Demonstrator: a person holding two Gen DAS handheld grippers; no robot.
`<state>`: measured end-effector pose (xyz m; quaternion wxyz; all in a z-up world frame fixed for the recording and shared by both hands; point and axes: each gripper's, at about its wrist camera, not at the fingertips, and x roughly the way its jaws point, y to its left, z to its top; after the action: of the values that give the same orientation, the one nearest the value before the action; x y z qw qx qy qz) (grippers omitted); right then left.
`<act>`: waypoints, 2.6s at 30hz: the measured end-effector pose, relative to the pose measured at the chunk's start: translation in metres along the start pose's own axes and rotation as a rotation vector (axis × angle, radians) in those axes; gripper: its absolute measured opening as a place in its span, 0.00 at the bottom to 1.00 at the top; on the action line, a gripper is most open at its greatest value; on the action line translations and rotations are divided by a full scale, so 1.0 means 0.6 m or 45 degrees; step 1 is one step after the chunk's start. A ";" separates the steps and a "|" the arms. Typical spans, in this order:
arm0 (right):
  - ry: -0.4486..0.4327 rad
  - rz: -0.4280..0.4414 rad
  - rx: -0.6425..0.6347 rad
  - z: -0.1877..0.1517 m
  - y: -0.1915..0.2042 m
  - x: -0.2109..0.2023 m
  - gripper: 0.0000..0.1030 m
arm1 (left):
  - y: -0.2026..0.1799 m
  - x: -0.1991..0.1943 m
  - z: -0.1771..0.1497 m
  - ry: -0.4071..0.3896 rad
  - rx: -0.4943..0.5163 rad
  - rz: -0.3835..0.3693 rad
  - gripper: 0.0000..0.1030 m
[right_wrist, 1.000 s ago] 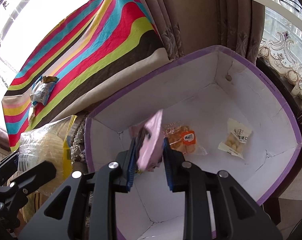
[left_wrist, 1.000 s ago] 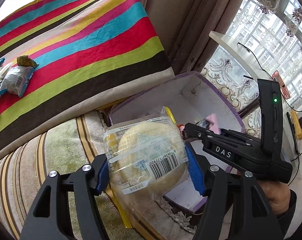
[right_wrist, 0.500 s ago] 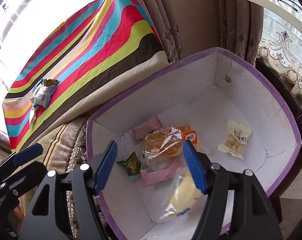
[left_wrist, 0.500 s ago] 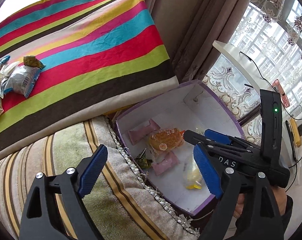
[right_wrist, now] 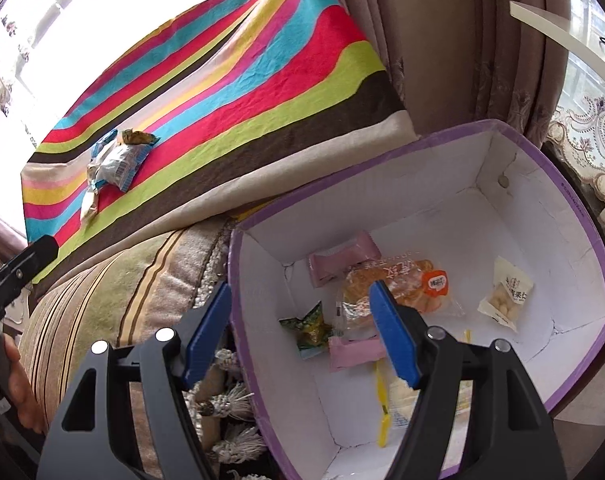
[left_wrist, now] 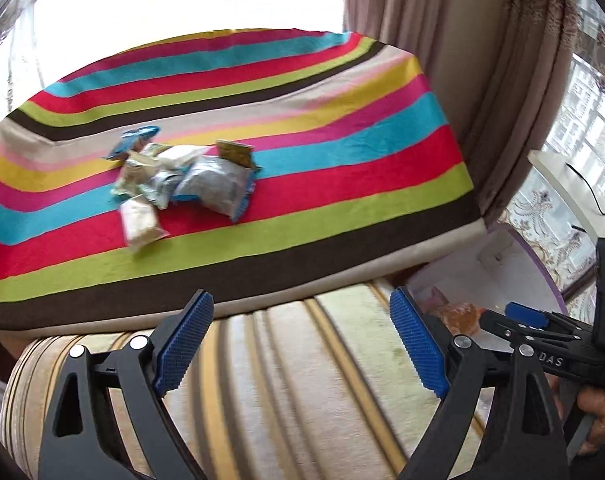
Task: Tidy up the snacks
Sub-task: 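Move both open tools back to the snack pile on the table, then grasp the blue cartoon-printed bag with the left tool while the right tool grasps the yellow packet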
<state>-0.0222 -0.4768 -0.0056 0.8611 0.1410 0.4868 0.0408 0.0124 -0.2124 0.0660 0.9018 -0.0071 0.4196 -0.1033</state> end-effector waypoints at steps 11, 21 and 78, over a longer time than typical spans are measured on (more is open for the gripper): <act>0.017 0.043 -0.264 0.015 0.137 0.009 0.74 | 0.201 -0.056 -0.054 -0.065 -0.334 0.197 0.83; -0.021 0.049 -0.418 0.063 0.226 0.023 0.75 | 0.252 -0.046 -0.052 -0.058 -0.440 0.161 0.83; 0.129 0.239 -0.574 0.330 0.426 0.336 0.28 | 0.405 0.396 0.311 0.340 -0.246 -0.103 0.63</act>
<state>0.2683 -0.2303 -0.0038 0.8378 -0.0125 0.4927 0.2352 0.3465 -0.0343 -0.0167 0.8282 -0.0968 0.5431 -0.0986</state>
